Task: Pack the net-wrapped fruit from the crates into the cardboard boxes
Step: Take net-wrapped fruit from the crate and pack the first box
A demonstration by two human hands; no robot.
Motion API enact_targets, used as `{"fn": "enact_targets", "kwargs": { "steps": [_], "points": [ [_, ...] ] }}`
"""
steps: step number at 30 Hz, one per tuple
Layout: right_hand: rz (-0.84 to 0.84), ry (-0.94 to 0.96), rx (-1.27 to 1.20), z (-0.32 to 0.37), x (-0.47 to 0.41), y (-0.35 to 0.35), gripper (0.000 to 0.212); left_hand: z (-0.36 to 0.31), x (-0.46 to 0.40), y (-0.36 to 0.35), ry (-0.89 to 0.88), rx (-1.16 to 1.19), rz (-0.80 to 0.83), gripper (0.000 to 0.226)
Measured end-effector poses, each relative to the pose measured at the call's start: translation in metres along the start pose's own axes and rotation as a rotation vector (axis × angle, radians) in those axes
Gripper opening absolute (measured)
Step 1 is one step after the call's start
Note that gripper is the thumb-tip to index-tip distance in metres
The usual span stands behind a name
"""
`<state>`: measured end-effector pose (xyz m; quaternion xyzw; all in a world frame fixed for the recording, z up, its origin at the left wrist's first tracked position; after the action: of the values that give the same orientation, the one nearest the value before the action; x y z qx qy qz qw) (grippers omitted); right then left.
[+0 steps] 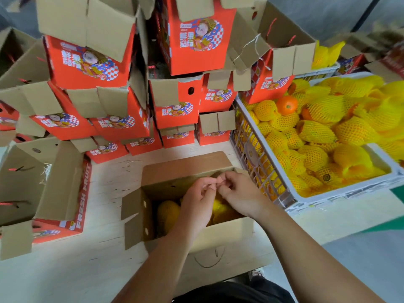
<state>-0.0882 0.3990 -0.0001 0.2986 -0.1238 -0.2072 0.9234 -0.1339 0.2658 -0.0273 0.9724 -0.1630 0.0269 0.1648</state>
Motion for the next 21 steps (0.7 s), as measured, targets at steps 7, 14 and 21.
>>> {"fn": "enact_targets", "kwargs": {
  "steps": [7,14,21],
  "points": [
    [-0.241,0.053,-0.175,-0.03,-0.011,0.107,0.01,-0.082,-0.007,-0.093,-0.144,0.146,0.052,0.025],
    [-0.472,0.122,0.156,-0.092,-0.02,0.232,0.014,-0.126,-0.014,-0.211,-0.143,0.144,0.1,0.016],
    [-0.205,-0.266,0.721,-0.202,-0.036,0.298,0.066,-0.118,-0.018,-0.296,0.025,0.164,0.1,0.023]
  ]
}}
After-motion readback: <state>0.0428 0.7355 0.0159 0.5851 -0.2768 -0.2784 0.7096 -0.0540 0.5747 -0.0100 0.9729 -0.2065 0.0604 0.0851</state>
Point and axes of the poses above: each hand's wrist, its own x-axis away from the middle knuckle, its own y-axis out of the back of the hand, z = x × y, the point moved 9 cm from there along -x, towards the middle knuckle, and after that the axes turned 10 degrees about -z, right-handed, at the moved point
